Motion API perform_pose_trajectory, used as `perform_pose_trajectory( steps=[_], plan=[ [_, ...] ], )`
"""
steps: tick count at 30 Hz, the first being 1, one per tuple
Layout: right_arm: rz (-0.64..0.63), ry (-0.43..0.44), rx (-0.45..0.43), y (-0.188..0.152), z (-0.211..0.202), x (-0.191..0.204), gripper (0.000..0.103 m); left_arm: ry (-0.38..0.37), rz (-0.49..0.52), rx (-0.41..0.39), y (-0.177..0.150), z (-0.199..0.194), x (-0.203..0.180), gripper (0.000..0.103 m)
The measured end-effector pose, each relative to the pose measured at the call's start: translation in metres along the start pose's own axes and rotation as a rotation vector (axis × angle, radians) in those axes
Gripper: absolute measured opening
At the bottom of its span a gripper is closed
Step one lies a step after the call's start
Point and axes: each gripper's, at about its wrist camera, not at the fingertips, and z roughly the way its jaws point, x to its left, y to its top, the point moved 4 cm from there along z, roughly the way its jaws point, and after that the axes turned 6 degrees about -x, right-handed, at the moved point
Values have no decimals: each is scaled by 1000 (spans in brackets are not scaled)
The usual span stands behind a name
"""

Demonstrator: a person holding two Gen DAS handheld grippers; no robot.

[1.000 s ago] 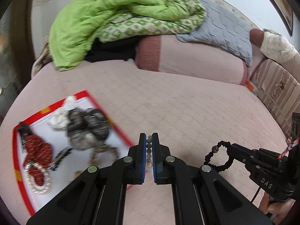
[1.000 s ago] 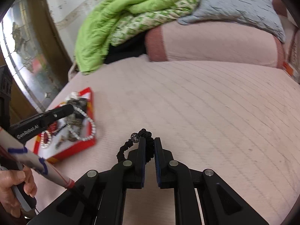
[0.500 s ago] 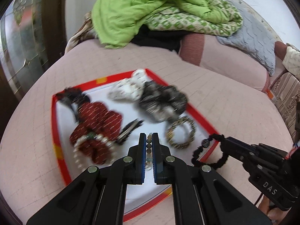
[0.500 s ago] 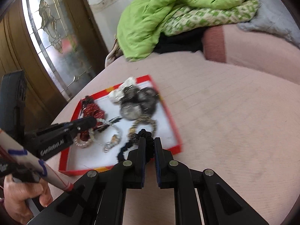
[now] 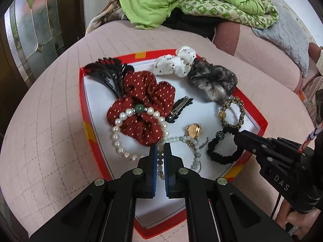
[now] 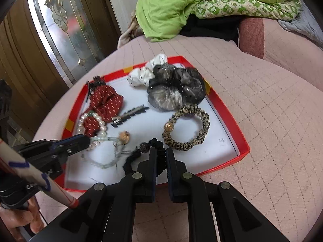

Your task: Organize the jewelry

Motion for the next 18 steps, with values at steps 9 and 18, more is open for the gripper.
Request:
perform_pose_trajectory(
  steps=[9, 18],
  plan=[
    [-49, -39, 2, -1, 1, 4, 11, 12, 20, 7, -2, 2, -5, 6],
    [-60, -34, 1, -3, -11, 9, 18, 29, 18, 2, -1, 2, -8, 20]
  ],
)
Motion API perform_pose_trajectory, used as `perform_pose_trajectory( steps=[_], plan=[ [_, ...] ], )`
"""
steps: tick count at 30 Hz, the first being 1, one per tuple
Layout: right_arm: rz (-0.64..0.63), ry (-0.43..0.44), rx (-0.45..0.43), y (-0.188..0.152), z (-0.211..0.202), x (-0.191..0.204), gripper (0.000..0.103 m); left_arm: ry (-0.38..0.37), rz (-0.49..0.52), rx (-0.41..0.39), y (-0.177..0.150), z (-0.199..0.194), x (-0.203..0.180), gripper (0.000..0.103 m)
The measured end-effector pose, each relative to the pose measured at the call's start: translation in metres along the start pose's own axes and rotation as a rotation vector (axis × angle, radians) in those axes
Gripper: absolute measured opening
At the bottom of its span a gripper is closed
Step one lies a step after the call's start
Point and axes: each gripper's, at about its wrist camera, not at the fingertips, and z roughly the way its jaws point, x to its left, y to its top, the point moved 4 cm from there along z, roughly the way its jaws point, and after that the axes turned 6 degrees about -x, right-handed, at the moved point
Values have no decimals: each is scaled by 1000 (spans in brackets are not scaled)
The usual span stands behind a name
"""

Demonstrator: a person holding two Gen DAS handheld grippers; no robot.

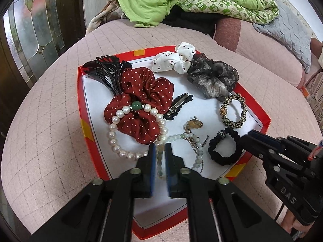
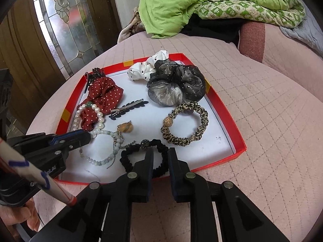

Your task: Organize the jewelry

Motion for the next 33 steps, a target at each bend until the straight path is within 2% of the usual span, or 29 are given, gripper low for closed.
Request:
perform_pose_trajectory(
  steps=[1, 2, 3, 7, 10, 12, 17, 21, 27, 30, 33],
  plan=[
    [0, 2, -2, 0, -4, 0, 18, 5, -1, -6, 0, -1, -1, 26],
    [2, 2, -5, -1, -8, 0, 21, 9, -3, -18, 1, -4, -2, 37],
    [3, 2, -8, -1, -11, 0, 25, 11, -3, -31, 2, -7, -3, 41],
    [15, -5, -23, -6, -34, -6, 29, 17, -21, -73, 4, -22, -7, 46],
    [24, -13, -37, -14, -57, -11, 33, 20, -49, -132, 2, -44, -10, 55],
    [25, -11, -45, -19, -71, -13, 40, 30, -57, -165, -5, -59, -14, 62],
    [25, -13, -74, -36, -115, -15, 47, 58, -57, -224, -32, -94, -25, 68],
    [19, -13, -96, -47, -143, -13, 54, 104, -58, -262, -58, -119, -33, 80],
    [14, -9, -142, -66, -190, -9, 61, 124, -28, -272, -96, -143, -54, 81],
    [8, -22, -167, -80, -213, -7, 71, 121, -25, -288, -112, -161, -65, 88],
    [-2, -38, -187, -97, -235, -5, 76, 131, -24, -318, -128, -183, -75, 90]
  ],
)
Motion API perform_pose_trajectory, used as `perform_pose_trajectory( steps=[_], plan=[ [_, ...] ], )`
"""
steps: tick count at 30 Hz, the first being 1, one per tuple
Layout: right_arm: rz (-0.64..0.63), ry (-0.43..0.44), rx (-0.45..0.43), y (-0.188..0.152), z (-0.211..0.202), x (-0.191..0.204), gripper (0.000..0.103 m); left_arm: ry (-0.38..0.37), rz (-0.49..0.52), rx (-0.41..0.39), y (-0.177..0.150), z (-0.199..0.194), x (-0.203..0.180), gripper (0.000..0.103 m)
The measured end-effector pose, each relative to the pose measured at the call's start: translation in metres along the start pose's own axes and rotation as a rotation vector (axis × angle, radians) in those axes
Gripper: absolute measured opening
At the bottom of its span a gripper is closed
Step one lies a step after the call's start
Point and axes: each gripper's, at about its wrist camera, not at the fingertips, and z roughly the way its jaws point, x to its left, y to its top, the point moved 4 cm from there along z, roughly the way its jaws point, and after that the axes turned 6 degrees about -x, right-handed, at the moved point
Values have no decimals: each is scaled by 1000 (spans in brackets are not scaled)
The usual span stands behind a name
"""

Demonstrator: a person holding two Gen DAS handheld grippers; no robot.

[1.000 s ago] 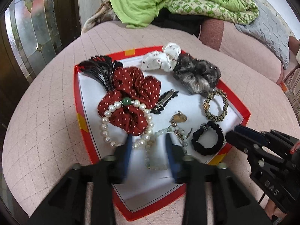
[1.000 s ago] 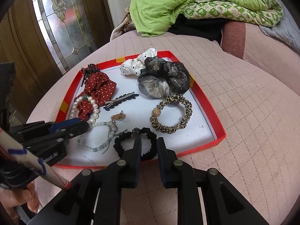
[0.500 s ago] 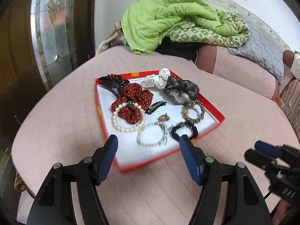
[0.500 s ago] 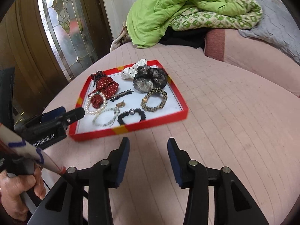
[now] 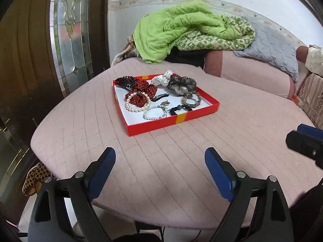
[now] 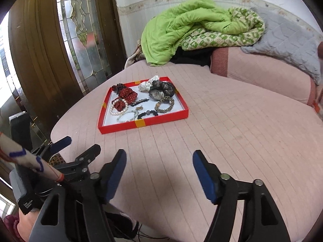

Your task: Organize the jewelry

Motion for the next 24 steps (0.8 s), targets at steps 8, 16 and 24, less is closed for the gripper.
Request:
perform_pose_trajectory(
  steps=[8, 16, 24],
  plan=[
    [-2, -31, -61, -32, -51, 8, 83, 78, -8, -39, -2, -60, -3, 97],
    [-52, -67, -165, -24, -81, 11, 88, 203, 63, -52, 10, -81, -4, 101],
    [-78, -92, -157, -30, -70, 12, 89, 221, 1, -24, 2, -55, 0, 101]
  ],
)
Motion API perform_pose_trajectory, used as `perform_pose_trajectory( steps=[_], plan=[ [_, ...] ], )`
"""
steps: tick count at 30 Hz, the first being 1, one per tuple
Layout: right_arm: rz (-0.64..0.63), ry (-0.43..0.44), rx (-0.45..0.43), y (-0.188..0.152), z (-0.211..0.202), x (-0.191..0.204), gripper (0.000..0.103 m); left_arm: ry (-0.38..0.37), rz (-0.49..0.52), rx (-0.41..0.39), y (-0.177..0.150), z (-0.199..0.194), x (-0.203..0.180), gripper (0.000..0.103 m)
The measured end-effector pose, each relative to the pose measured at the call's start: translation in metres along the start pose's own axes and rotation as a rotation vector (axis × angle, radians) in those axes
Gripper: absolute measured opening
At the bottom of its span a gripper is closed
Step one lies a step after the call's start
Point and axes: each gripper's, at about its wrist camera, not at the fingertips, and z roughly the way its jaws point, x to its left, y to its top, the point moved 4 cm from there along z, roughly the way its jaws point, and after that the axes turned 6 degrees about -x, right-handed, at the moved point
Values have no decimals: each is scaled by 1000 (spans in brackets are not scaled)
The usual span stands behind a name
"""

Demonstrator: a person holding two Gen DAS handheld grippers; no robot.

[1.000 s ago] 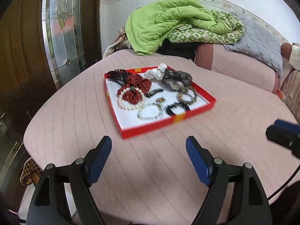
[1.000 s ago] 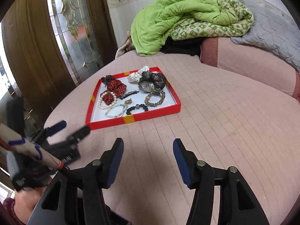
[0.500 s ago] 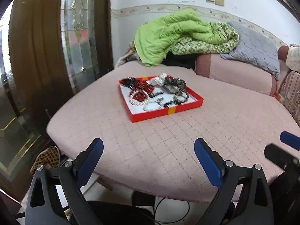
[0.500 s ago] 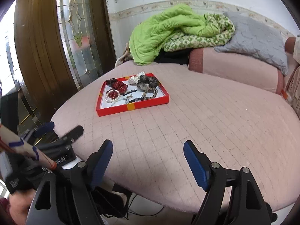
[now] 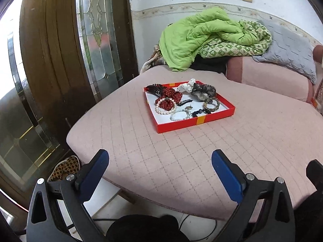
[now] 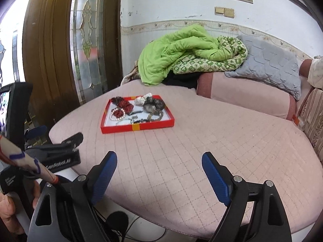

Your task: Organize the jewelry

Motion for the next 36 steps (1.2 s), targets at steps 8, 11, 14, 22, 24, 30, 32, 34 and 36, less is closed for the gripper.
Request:
perform_pose_trajectory(
  steps=[8, 11, 14, 22, 24, 30, 32, 34, 36],
  plan=[
    [-16, 12, 39, -9, 25, 8, 89, 33, 12, 75, -10, 21, 2, 101],
    [-19, 18, 53, -11, 32, 10, 89, 31, 5, 67, -10, 21, 2, 101],
    [-24, 20, 59, -13, 36, 10, 89, 25, 7, 65, -10, 20, 1, 101],
    [-10, 18, 86, -20, 43, 6, 89, 22, 19, 74, -10, 22, -3, 101],
    [-9, 19, 92, -20, 44, 6, 89, 23, 19, 74, -10, 23, -3, 101],
    [-18, 17, 103, -23, 44, 7, 90, 26, 13, 76, -11, 23, -2, 101],
    [-23, 16, 107, -24, 45, 8, 90, 30, 14, 77, -12, 23, -2, 101],
    [-24, 14, 110, -24, 44, 8, 91, 28, 16, 79, -12, 23, -2, 101],
    [-26, 13, 112, -24, 45, 7, 91, 29, 15, 78, -12, 23, -1, 101]
  ],
)
